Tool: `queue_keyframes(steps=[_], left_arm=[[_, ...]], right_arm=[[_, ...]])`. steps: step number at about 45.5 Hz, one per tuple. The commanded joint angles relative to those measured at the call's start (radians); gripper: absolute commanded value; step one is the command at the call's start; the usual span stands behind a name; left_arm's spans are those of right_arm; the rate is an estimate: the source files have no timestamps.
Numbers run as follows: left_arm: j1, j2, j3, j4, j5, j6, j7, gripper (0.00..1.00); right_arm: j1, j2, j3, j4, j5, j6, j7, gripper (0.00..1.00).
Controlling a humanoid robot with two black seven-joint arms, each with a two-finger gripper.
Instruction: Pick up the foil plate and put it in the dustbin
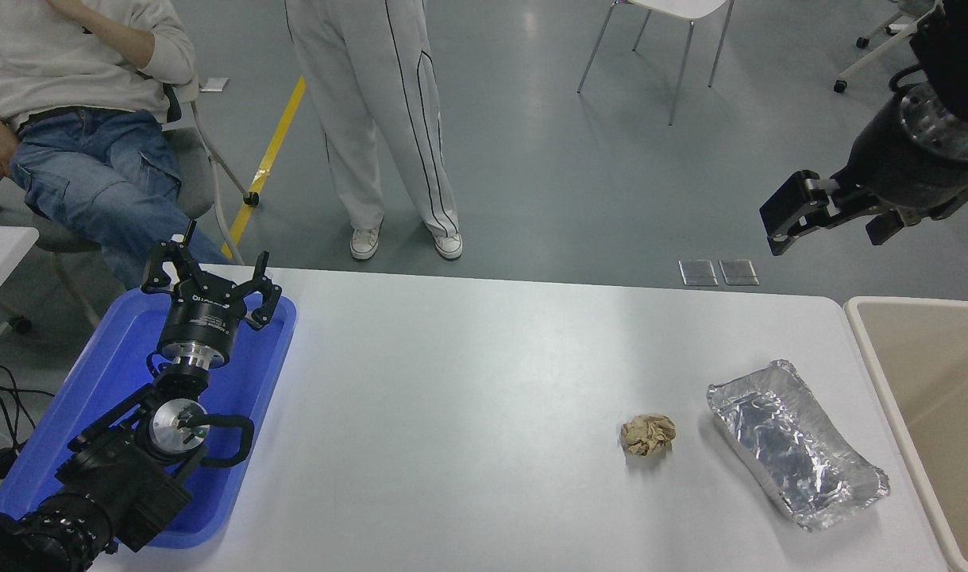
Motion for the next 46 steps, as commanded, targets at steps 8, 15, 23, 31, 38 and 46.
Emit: queue_keyframes(steps=[8,15,23,31,38,46], left_arm=[[0.000,0.000,0.000,0.002,0.000,0.000,0.001,1.00],[0.000,0.000,-0.001,0.000,0.000,0.000,0.001,1.00],[0.000,0.000,-0.001,0.000,0.000,0.000,0.001,1.00],[0.000,0.000,-0.001,0.000,0.000,0.000,0.001,1.00],[0.000,0.000,0.000,0.000,0.000,0.000,0.001,1.00],[0.000,0.000,-0.001,0.000,0.000,0.000,0.001,1.00]], right_arm=[[0.009,-0.002,0.000,0.000,0.000,0.000,0.000,1.00],[0.002,-0.008,-0.002,-0.002,0.000,0.000,0.000,1.00],[-0.014,-0.013,0.000,-0.002,0.000,0.000,0.000,1.00],[-0.014,-0.013,-0.002,-0.002,0.000,0.000,0.000,1.00],[-0.014,-0.013,0.000,-0.002,0.000,0.000,0.000,1.00],[-0.016,-0.016,-0.002,0.000,0.000,0.000,0.000,1.00]])
